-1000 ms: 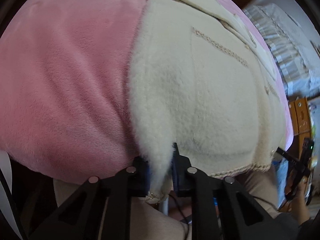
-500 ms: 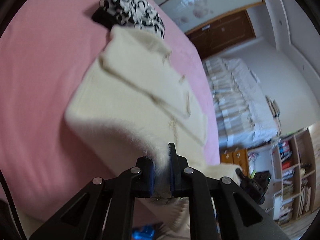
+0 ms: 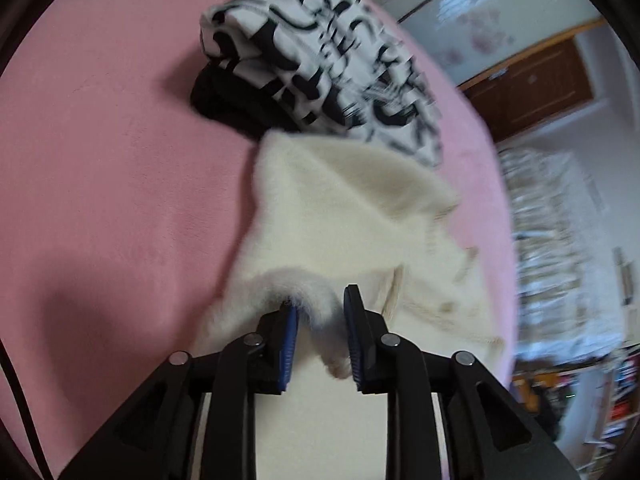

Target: Fold large clothes

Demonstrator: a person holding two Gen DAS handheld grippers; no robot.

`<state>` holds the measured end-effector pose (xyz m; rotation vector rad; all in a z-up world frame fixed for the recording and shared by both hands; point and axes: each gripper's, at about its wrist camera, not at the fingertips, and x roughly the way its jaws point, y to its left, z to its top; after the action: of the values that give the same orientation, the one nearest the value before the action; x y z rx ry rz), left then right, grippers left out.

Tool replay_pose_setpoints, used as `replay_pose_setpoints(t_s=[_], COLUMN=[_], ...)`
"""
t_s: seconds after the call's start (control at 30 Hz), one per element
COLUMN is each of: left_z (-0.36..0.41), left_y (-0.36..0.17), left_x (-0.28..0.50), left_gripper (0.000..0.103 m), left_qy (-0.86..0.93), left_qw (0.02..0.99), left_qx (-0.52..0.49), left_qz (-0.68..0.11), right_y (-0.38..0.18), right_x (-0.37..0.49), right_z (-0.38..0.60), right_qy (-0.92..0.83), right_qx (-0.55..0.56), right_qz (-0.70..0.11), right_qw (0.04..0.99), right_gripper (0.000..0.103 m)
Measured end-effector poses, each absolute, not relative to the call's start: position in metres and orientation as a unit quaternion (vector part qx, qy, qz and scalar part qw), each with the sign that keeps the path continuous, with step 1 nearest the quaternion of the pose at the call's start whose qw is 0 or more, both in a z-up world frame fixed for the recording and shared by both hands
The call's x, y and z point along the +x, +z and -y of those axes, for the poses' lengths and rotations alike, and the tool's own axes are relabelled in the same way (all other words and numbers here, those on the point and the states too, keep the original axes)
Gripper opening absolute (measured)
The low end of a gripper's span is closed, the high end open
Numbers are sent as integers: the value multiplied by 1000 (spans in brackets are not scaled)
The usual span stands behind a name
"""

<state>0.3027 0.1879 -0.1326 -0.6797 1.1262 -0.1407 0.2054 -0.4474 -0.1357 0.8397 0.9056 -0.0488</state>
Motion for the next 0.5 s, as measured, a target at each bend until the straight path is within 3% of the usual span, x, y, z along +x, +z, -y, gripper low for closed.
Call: replay_pose_setpoints(t_s=[0.5], left_z=[-193], left_y=[-138], left_x=[328], left_gripper=[31], left_qy=[-157], left_qw=[771], left_qx=[-275], left_qz=[-553], right_y=[-183], right_x=[273], right_z=[405], right_qy=[-5], right_qx=[154], right_qz=[-509], right_qw=[847], right_gripper=[56])
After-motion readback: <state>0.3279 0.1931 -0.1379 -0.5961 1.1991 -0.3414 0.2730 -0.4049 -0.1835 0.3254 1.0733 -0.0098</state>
